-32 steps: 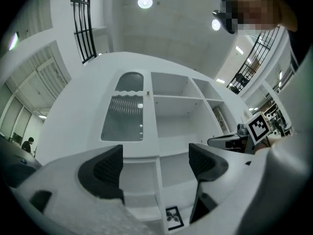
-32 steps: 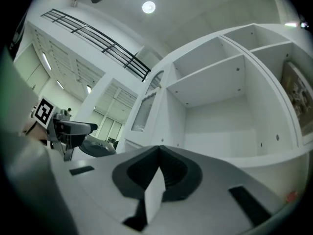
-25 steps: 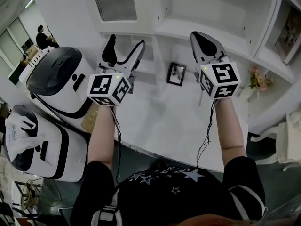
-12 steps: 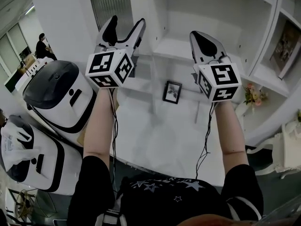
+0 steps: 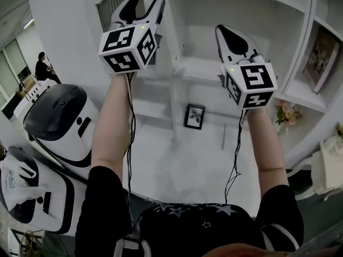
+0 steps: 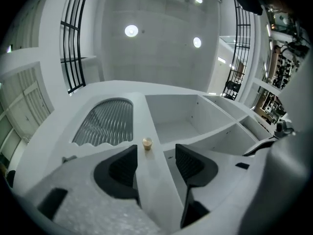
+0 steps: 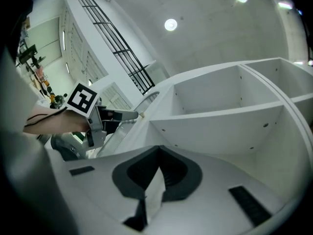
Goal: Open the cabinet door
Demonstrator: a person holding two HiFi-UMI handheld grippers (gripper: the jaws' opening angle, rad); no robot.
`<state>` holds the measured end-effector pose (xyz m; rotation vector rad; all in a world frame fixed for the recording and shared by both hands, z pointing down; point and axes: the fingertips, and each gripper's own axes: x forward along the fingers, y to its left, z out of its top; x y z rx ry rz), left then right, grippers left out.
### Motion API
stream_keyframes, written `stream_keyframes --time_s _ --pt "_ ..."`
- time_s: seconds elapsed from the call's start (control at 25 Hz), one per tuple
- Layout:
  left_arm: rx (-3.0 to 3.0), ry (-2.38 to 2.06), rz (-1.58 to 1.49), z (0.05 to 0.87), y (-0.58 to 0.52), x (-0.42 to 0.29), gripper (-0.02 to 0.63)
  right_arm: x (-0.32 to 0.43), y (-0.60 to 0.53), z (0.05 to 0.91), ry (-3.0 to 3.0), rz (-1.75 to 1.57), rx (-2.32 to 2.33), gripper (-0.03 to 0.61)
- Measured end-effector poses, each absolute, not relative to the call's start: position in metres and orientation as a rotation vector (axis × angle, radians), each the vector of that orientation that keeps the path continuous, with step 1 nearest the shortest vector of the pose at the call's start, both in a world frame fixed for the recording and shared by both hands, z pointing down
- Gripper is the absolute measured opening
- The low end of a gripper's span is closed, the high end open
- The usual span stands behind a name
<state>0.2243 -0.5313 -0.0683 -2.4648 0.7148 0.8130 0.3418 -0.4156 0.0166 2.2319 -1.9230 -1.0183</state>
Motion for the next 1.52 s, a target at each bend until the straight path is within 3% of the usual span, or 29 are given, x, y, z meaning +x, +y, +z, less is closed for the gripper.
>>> stream_keyframes --time_s 0.12,0.36,0.52,0.96,1.52 --pt "-2.449 0.746 0.830 -0.083 -0.538 0.227 0.203 0.343 -0.417 0.008 -1.918 -1.042 2.226 0.005" --pt "-2.437 0.756 0.856 -0.100 -0.545 0.238 0.198 0.343 -0.421 0.003 -1.924 -1.076 2.209 0.005" --pt "-2.417 0.824 0.884 -0.105 -0.555 0.237 0.110 0.350 -0.423 0.008 -1.921 -1.071 2.204 0.005" --pt "-2.443 0.803 0.870 -0.110 -0.555 0.242 0.091 0.359 -0.421 0.007 -1.907 -1.051 2.204 0.005" --pt "-2.476 0.550 1.006 -0.109 -0.521 0.183 0.081 0.293 -0.407 -0.009 -1.801 -1.108 2.183 0.005"
